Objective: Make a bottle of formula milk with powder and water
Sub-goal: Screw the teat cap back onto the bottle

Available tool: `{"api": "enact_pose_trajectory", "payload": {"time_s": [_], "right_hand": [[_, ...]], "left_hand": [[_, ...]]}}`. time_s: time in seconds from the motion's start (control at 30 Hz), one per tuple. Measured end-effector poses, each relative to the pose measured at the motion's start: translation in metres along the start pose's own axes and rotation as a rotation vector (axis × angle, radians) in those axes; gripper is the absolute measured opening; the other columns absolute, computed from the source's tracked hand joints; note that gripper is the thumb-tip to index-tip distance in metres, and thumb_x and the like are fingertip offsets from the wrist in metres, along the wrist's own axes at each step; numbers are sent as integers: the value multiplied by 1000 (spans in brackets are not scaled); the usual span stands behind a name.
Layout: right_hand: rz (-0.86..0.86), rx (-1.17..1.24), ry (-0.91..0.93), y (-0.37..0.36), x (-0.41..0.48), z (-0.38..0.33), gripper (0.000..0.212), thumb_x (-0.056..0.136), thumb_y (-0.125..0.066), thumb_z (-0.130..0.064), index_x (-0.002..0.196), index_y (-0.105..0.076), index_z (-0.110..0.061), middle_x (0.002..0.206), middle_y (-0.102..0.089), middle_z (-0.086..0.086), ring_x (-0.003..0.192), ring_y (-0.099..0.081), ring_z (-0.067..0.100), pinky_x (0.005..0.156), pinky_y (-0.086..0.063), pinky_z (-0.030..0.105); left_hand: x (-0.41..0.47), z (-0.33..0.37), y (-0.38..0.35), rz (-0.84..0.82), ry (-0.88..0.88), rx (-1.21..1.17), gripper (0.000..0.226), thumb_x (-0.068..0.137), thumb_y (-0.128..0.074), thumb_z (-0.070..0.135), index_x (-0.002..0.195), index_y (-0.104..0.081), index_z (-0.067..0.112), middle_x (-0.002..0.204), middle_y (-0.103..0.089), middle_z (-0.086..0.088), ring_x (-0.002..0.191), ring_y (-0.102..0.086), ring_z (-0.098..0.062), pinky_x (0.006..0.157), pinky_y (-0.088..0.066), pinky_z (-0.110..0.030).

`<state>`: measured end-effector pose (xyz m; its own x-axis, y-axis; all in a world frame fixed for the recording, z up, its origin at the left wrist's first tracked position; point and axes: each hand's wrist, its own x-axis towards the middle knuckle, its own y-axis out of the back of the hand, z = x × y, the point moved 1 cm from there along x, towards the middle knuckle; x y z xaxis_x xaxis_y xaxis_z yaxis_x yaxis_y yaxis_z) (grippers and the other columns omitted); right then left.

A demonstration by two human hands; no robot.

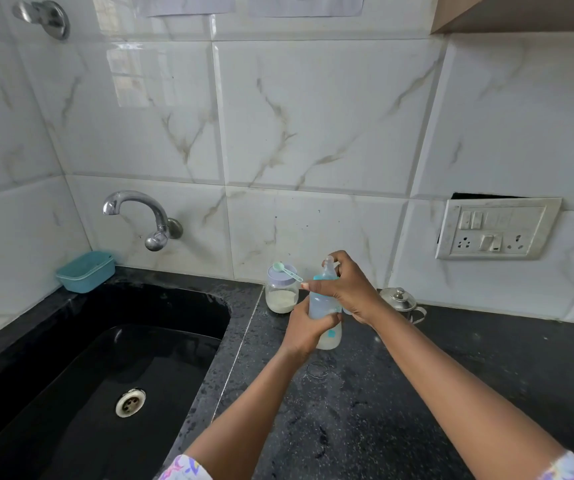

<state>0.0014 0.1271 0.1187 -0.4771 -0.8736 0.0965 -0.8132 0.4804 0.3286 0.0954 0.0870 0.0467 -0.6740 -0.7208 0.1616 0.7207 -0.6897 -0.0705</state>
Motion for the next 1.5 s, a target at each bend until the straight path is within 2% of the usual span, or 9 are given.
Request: {"api": "enact_pose_trajectory", "payload": {"time_s": [0.1, 0.33, 0.43, 0.57, 0.73, 1.0, 1.13, 1.3, 1.5], "right_hand": [[25, 13, 26, 0, -2, -1, 56, 62, -84, -37, 99, -47, -19, 84, -51, -2, 77, -54, 16, 71, -50, 33], [-440, 408, 50, 11, -2, 4, 34, 56, -76, -18, 84, -60, -10, 83, -67, 6, 88, -65, 21, 72, -54, 31], [-272, 389, 31, 7, 0, 10, 21, 59, -79, -9, 73, -64, -10, 81, -67, 14, 97, -66, 38, 77, -52, 36], [94, 139, -42, -5, 1, 8, 21, 66, -77, -4, 60, -62, -17, 62, -62, 1, 66, -60, 21, 64, -47, 29], [329, -145, -134, -15, -3, 5, 18, 65, -75, -24, 75, -67, -11, 76, -68, 6, 74, -64, 23, 63, -48, 29], [-408, 372, 39, 7, 5, 10, 31, 56, -77, -17, 83, -64, -10, 97, -71, 11, 99, -65, 23, 83, -52, 36], [-225, 318, 54, 4, 7, 13, 21, 52, -77, -13, 68, -64, -12, 80, -70, 12, 105, -63, 39, 82, -51, 46], [116, 146, -5, -5, 10, 13, 20, 59, -73, -4, 53, -60, -18, 62, -62, 3, 68, -61, 24, 64, -46, 32], [418, -99, -194, -16, 6, 29, 16, 71, -68, -19, 84, -70, -10, 76, -66, 4, 75, -60, 21, 51, -37, 19]], "left_hand": [[1, 3, 1, -79, 13, -25, 48, 49, -66, 39, 91, -62, 18, 82, -68, 2, 74, -65, -9, 71, -52, -23], [1, 12, 6, -330, 123, -121, 48, 51, -65, 33, 92, -59, 10, 69, -68, -3, 63, -65, -19, 60, -54, -28], [2, 8, 6, -275, 94, -27, 43, 54, -65, 34, 89, -59, 9, 71, -67, -3, 65, -65, -17, 65, -54, -28], [2, 2, 3, -35, 37, 157, 42, 46, -63, 39, 83, -60, 22, 78, -63, 5, 72, -58, -10, 69, -48, -27], [3, -1, -1, 54, 57, 270, 52, 41, -64, 42, 88, -61, 22, 85, -67, 4, 79, -64, -12, 70, -53, -31], [-2, 10, 6, -415, 227, -228, 48, 54, -66, 32, 96, -57, 10, 73, -67, -6, 66, -65, -19, 59, -56, -29], [5, 5, 3, -367, 239, -169, 52, 52, -67, 31, 98, -58, 9, 78, -68, -5, 71, -65, -18, 67, -55, -29], [11, -3, -4, -167, 161, -2, 44, 44, -64, 34, 86, -62, 18, 78, -67, 5, 71, -64, -5, 69, -51, -21], [15, -22, -10, -1, 111, 250, 46, 40, -66, 47, 82, -56, 31, 79, -65, 13, 70, -58, 6, 59, -44, -10]]}}
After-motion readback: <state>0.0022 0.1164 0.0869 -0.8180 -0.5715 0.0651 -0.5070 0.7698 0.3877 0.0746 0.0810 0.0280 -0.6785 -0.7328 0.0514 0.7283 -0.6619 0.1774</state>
